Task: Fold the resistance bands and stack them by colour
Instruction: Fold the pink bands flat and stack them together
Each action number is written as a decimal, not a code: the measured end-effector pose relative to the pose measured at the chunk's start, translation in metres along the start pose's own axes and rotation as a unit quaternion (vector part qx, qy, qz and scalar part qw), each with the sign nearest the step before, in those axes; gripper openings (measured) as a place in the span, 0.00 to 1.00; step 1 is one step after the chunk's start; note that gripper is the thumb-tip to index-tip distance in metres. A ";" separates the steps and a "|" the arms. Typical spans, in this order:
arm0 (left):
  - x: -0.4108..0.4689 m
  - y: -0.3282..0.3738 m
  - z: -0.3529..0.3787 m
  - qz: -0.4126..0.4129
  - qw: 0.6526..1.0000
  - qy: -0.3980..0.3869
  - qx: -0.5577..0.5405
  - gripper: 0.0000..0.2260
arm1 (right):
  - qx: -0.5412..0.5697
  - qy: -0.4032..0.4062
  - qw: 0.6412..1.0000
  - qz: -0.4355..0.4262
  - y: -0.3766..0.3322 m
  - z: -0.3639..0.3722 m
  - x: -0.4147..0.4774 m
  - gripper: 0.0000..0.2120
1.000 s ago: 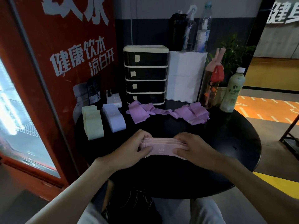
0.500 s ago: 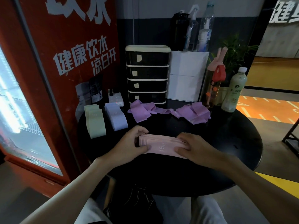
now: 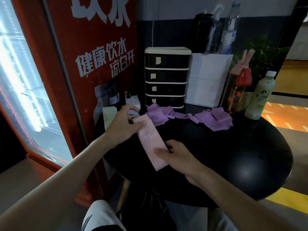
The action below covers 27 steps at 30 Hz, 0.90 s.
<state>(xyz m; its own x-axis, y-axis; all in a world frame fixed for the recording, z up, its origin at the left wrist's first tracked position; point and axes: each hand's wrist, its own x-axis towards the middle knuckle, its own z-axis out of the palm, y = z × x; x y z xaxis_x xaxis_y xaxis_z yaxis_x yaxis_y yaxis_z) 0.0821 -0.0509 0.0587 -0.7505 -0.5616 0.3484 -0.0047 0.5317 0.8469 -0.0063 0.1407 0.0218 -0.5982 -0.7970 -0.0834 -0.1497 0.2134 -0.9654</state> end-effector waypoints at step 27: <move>0.018 0.004 -0.020 0.096 0.989 -0.059 0.099 0.10 | -0.083 0.008 0.996 -0.013 -0.010 0.020 0.006 0.15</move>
<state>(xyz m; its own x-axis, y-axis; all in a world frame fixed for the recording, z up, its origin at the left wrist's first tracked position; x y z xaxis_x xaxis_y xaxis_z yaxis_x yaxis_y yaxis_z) 0.0813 -0.0715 0.0765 -0.8224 -0.3658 0.4358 0.0252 0.7417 0.6702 0.0075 0.1229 0.0257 -0.6039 -0.7953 -0.0532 -0.2933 0.2838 -0.9129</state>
